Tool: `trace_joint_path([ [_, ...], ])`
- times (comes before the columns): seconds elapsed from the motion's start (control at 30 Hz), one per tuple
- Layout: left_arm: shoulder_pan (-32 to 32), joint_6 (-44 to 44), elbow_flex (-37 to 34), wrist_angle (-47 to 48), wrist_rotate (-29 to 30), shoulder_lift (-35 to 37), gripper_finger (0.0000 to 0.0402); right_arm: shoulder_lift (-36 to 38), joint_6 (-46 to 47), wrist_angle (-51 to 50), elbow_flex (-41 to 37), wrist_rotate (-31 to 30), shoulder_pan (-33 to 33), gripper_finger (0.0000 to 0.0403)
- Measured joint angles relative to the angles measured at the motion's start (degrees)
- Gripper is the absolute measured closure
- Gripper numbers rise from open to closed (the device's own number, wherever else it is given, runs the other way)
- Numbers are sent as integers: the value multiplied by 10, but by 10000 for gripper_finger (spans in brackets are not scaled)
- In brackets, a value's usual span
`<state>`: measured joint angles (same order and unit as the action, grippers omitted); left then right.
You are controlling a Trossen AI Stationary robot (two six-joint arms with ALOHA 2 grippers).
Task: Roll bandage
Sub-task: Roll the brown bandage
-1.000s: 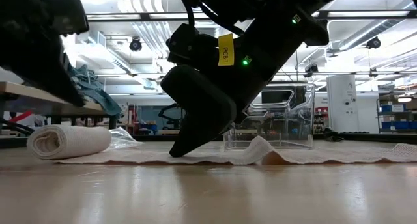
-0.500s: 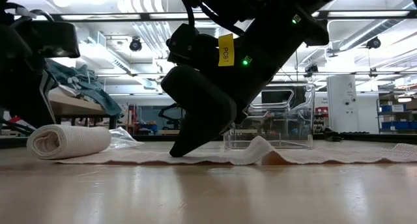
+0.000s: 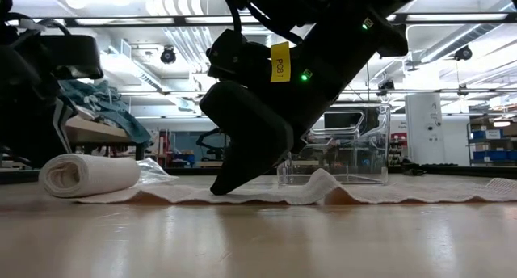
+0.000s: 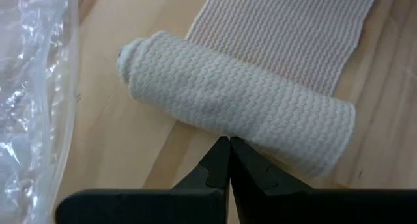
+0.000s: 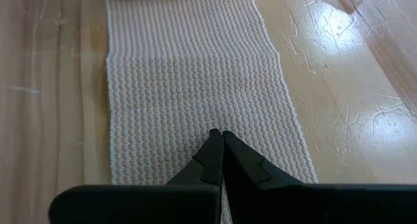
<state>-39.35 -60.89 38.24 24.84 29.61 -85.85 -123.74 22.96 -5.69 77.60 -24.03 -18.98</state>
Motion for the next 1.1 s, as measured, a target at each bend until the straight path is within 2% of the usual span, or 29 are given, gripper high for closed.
trace_joint_path([
  [0.47, 8, 21, 1, -28, 23, 0, 401, 0, 0, 0, 0, 0, 0, 403],
  [1.1, 25, 52, 1, -61, 24, 0, 401, 7, 0, -14, -1, 2, 0, 403],
])
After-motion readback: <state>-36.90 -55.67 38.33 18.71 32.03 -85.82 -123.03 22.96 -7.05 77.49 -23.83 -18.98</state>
